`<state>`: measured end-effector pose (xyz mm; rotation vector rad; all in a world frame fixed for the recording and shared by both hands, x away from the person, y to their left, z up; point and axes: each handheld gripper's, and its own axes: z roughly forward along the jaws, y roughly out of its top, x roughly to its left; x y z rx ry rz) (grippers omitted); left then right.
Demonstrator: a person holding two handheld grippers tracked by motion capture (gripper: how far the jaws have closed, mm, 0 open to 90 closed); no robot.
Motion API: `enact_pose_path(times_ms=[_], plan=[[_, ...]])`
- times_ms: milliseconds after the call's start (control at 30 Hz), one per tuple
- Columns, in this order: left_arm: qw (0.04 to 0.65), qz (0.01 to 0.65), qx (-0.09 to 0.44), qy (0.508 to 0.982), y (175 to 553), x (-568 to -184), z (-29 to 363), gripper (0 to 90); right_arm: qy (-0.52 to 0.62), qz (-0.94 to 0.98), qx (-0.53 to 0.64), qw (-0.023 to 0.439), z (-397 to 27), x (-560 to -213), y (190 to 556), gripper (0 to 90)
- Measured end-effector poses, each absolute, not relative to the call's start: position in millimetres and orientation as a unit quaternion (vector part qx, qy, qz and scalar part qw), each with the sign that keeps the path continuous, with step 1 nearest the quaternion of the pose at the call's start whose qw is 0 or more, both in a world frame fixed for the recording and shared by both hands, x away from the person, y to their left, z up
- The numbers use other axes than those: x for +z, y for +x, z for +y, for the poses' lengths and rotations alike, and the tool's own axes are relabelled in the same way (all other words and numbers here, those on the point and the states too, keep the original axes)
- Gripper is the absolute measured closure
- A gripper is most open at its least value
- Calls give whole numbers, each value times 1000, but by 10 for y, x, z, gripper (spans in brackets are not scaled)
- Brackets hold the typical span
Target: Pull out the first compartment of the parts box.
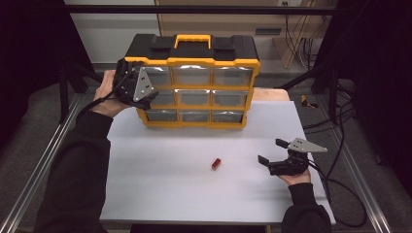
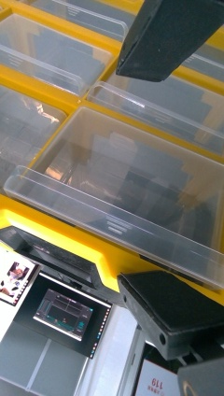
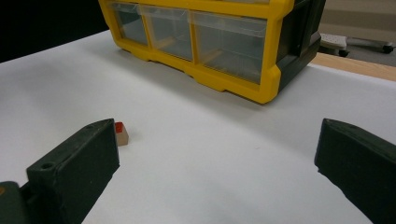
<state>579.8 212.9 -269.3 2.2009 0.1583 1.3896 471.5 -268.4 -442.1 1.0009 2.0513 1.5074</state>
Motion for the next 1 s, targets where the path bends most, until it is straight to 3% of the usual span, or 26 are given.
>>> enact_pose_path(times_ms=[333, 1000], plan=[[234, 28, 550, 801, 5778, -2755, 2117, 100, 359, 735, 540, 201, -2681, -4424, 4716, 3], [190, -22, 617, 764, 5740, -2791, 2109, 450, 359, 734, 540, 202, -2683, -4422, 4715, 3]])
